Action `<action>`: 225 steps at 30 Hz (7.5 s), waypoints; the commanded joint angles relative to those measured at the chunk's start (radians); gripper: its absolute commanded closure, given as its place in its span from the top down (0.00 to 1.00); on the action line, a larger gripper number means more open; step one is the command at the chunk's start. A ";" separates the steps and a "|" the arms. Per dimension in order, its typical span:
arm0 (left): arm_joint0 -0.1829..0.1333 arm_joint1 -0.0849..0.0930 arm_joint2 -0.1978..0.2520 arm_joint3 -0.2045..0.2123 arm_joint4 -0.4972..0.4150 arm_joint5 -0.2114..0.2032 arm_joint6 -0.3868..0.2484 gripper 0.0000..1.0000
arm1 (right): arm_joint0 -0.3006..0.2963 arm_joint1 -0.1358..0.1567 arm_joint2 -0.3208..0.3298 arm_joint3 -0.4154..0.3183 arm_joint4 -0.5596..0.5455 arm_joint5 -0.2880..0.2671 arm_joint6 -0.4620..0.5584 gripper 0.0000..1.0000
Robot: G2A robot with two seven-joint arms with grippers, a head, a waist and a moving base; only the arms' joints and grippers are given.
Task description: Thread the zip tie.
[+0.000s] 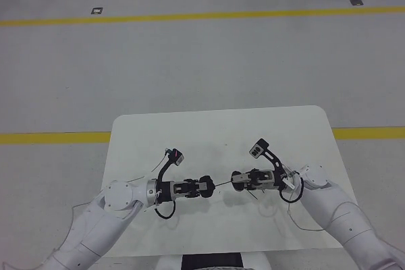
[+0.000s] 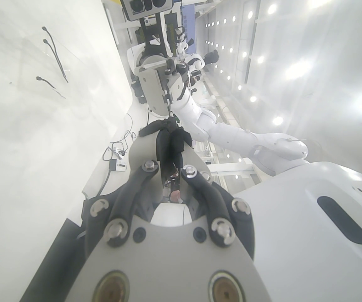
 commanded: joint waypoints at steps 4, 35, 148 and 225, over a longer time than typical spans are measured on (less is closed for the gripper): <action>0.000 0.000 0.000 0.000 0.000 0.000 0.000 1.00 | -0.001 0.000 0.002 0.000 -0.005 0.000 0.000 0.00; -0.049 -0.028 0.119 -0.023 -0.036 0.016 0.077 1.00 | -0.036 -0.025 0.071 0.036 0.029 0.000 0.000 0.00; -0.067 -0.045 0.169 0.061 -0.140 0.103 0.140 0.08 | -0.095 -0.040 0.132 -0.093 -0.213 0.001 -0.050 0.00; -0.001 -0.022 0.088 -0.116 0.484 0.000 0.427 0.00 | -0.122 -0.017 0.237 -0.095 -0.262 0.000 -0.097 1.00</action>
